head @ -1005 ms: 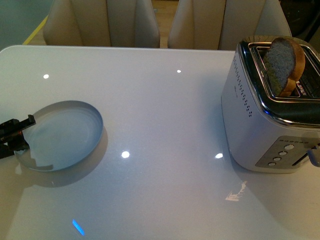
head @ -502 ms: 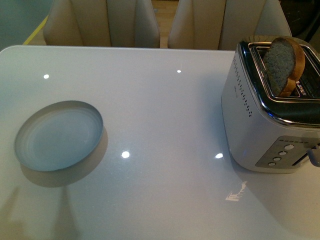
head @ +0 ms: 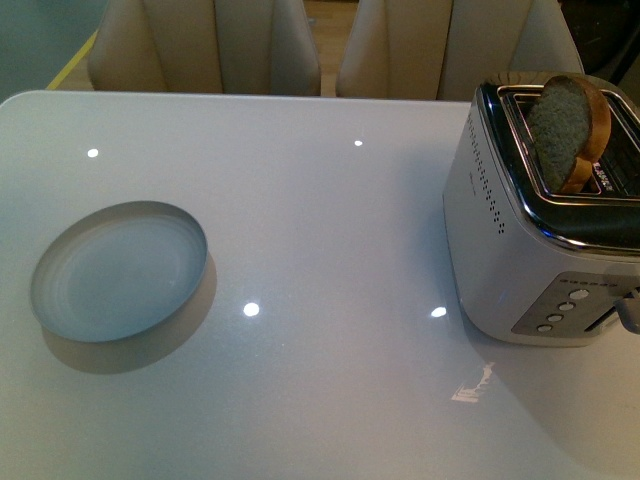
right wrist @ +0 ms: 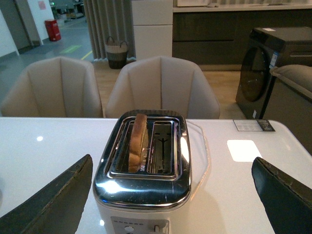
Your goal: Left arm holds plate, right arm toasts bread
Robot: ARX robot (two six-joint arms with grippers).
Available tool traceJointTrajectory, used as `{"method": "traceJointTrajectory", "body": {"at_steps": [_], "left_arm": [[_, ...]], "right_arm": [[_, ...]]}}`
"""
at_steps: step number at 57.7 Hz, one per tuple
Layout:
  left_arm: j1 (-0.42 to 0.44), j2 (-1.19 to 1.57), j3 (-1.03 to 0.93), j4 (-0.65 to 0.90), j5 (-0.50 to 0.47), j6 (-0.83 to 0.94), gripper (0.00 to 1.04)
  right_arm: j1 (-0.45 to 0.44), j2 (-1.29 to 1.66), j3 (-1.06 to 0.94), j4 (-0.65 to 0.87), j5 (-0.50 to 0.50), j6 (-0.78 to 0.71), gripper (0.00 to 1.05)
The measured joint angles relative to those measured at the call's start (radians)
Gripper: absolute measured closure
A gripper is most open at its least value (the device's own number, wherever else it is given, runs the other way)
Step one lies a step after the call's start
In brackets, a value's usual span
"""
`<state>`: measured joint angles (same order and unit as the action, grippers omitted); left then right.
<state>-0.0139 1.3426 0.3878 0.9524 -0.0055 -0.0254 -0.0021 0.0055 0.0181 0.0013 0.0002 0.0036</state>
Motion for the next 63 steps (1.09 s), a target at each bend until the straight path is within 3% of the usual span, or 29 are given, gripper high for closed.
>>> {"method": "traceJointTrajectory", "body": {"at_steps": [7, 32, 39, 63], "left_arm": [[0.01, -0.071, -0.085, 0.002, 0.004, 0.004, 1.02], [0.011, -0.375, -0.279, -0.105, 0.005, 0.011, 1.02], [0.011, -0.401, -0.334, -0.074, 0.005, 0.011, 1.02], [0.011, -0.757, -0.374, -0.381, 0.005, 0.011, 1.02]], "right_arm": [[0.0, 0.0, 0.0, 0.0, 0.0, 0.0, 0.09], [0.0, 0.0, 0.0, 0.0, 0.0, 0.0, 0.09], [0.0, 0.0, 0.0, 0.0, 0.0, 0.0, 0.09], [0.0, 0.0, 0.0, 0.0, 0.0, 0.0, 0.09]]}}
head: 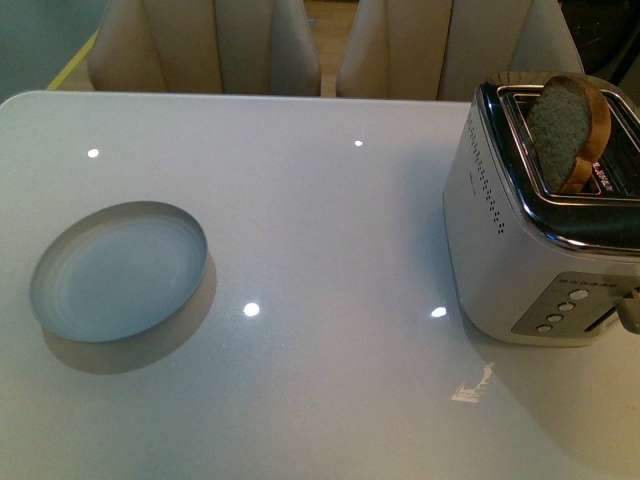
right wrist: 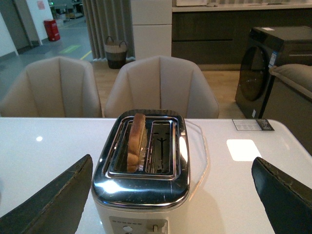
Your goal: Left arm holds plate, right arm toasts bread
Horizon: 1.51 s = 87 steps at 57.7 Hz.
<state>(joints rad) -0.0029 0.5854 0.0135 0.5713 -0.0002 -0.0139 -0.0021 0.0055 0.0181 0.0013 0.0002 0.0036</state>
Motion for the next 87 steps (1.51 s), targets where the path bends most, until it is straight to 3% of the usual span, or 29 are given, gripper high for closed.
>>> {"method": "traceJointTrajectory", "body": {"at_steps": [17, 50, 56, 87], "left_arm": [[0.0, -0.219, 0.0, -0.205, 0.0, 0.0, 1.02], [0.0, -0.42, 0.0, -0.406, 0.0, 0.002, 1.02], [0.0, -0.554, 0.0, -0.56, 0.0, 0.003, 1.02], [0.0, -0.579, 0.0, -0.57, 0.0, 0.003, 1.02]], "right_arm": [[0.0, 0.0, 0.0, 0.0, 0.0, 0.0, 0.09], [0.0, 0.0, 0.0, 0.0, 0.0, 0.0, 0.09], [0.0, 0.0, 0.0, 0.0, 0.0, 0.0, 0.09], [0.0, 0.0, 0.0, 0.0, 0.0, 0.0, 0.09]]}}
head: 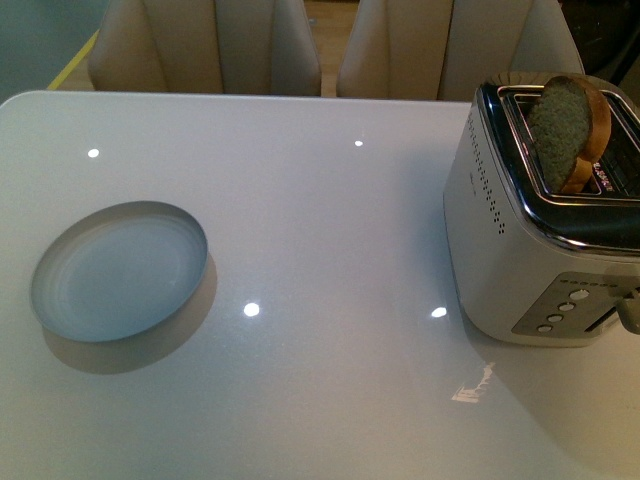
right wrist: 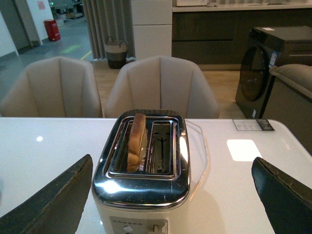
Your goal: Left arm holds plate, right arm toasts bread
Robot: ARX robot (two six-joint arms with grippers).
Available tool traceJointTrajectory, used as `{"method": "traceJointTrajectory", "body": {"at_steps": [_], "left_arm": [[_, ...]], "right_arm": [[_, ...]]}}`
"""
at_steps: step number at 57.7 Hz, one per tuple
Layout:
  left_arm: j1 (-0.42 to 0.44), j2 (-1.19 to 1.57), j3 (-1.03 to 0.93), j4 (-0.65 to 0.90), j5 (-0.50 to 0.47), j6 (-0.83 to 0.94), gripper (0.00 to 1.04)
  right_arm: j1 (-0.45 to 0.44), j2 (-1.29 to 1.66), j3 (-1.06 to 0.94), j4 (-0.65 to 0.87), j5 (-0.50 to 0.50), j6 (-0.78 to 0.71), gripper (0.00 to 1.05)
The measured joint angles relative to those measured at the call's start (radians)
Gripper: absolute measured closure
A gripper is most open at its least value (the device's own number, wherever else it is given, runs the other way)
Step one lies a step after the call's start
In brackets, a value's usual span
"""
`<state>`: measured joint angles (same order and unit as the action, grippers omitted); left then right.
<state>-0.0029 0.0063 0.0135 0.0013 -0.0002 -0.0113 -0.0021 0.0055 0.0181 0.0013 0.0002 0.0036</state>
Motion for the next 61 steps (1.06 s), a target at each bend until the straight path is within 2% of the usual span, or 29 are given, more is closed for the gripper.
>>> {"method": "traceJointTrajectory", "body": {"at_steps": [2, 5, 33, 61], "left_arm": [[0.0, 0.0, 0.0, 0.0, 0.0, 0.0, 1.02], [0.0, 0.0, 0.0, 0.0, 0.0, 0.0, 0.94], [0.0, 0.0, 0.0, 0.0, 0.0, 0.0, 0.07], [0.0, 0.0, 0.0, 0.0, 0.0, 0.002, 0.07]], "right_arm": [[0.0, 0.0, 0.0, 0.0, 0.0, 0.0, 0.09], [0.0, 0.0, 0.0, 0.0, 0.0, 0.0, 0.09], [0.0, 0.0, 0.0, 0.0, 0.0, 0.0, 0.09], [0.0, 0.0, 0.0, 0.0, 0.0, 0.0, 0.09]]}}
